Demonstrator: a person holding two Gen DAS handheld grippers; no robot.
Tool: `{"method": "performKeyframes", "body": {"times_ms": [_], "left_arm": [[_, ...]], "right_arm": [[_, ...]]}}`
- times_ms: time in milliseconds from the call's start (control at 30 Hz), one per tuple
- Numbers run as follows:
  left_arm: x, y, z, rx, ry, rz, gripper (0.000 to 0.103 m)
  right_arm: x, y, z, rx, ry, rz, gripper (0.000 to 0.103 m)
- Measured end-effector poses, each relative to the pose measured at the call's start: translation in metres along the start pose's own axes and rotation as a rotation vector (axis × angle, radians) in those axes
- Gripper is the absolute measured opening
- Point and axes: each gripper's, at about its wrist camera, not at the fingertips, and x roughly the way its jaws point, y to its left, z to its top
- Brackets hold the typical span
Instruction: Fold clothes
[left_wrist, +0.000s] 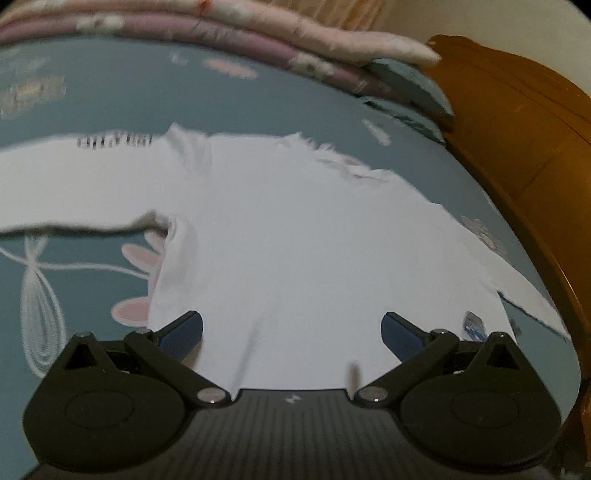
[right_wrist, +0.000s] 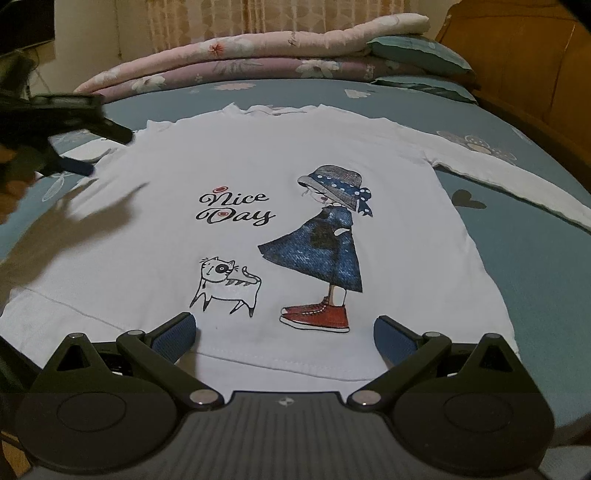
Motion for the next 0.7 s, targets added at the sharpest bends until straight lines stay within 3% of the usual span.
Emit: {"method": "performKeyframes", "body": {"times_ms": [233,300,367,500,700], "left_arm": [[-0.004,0.017,0.005,-0.024,-0.04,0.023,0.102],[-0.012,0.009,0.005,-0.031,-0.04,0.039,0.102],[-0.023,-0.003,0.001,-0.013,-0.056,0.005,0.102],[-0.034,-0.034,-0.022,0.06,-0.036,-0.081,0.102],[-0.029,-0.044,-0.059,0.09,0.028,-0.044,0.102]], "right_arm": [[-0.001,-0.003,-0.003,-0.015,-0.02,0.024,0.103],[-0.001,-0.004,-0.002,-0.016,-0.023,0.024,0.103],[0.0,-0.004,-0.002,-0.016,-0.025,0.023,0.103],[0.0,-0.004,-0.002,-0.011,-0.023,0.024,0.103],[-0.001,-0.003,-0.002,-0.003,-0.018,0.015,0.103]]}}
